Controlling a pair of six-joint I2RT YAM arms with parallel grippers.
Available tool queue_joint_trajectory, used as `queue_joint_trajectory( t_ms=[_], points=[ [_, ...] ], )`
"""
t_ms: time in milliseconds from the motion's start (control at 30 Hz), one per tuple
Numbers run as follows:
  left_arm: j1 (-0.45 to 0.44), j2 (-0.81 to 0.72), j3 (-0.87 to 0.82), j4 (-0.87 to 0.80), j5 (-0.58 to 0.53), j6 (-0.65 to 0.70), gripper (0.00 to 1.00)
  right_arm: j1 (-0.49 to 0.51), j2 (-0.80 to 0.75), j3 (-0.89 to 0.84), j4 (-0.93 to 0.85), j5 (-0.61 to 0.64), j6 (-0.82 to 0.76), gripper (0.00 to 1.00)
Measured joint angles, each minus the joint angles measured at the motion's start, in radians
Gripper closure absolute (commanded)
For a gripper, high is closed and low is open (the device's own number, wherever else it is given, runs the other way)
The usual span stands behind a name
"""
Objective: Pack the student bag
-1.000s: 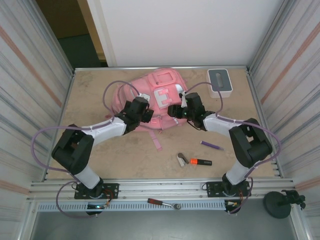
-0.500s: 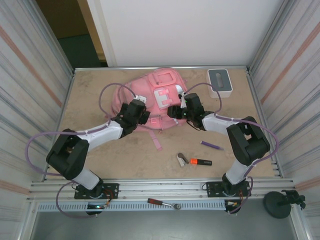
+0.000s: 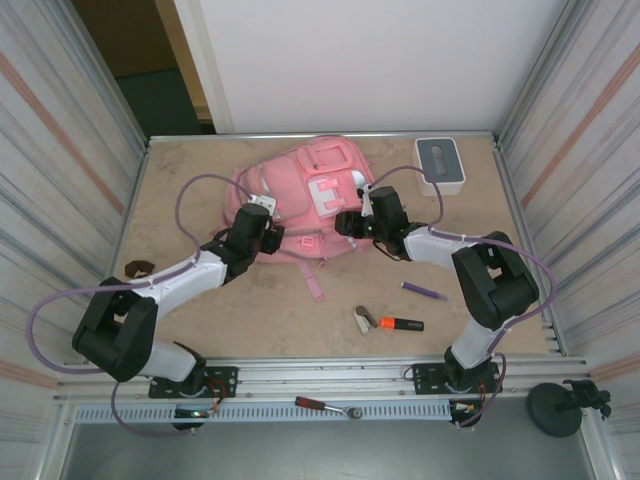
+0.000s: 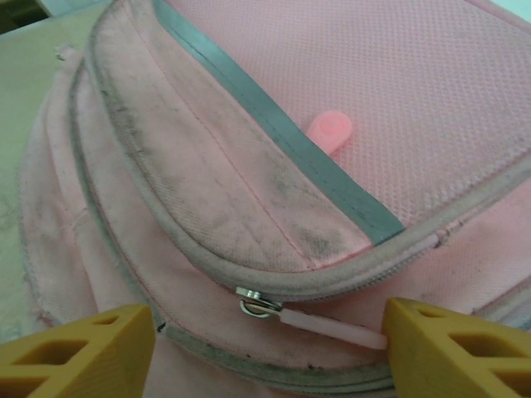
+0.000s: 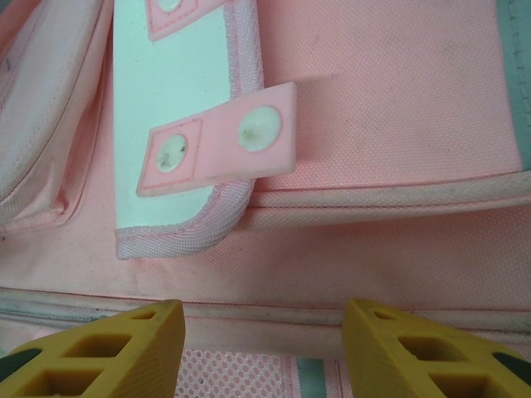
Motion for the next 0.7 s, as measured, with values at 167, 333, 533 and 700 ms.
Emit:
queue_joint_trajectory(
  t_ms=[167, 333, 533, 700],
  points=[
    [0.018, 0.000, 0.000, 0.000, 0.068, -0.014, 0.55, -0.003, 0.002, 0.000, 0.004, -0.006, 0.000, 0.48],
    [0.032, 0.000, 0.000, -0.003, 0.117, -0.024, 0.69, -0.010, 0.002, -0.004, 0.008, -0.019, 0.000, 0.48],
    [0.057, 0.000, 0.000, -0.016, 0.150, -0.032, 0.82, -0.015, 0.002, -0.010, 0.014, -0.026, 0.000, 0.48],
    [0.077, -0.002, -0.002, -0.017, 0.177, -0.032, 0.88, -0.026, 0.002, -0.019, 0.019, -0.030, 0.000, 0.48]
  ],
)
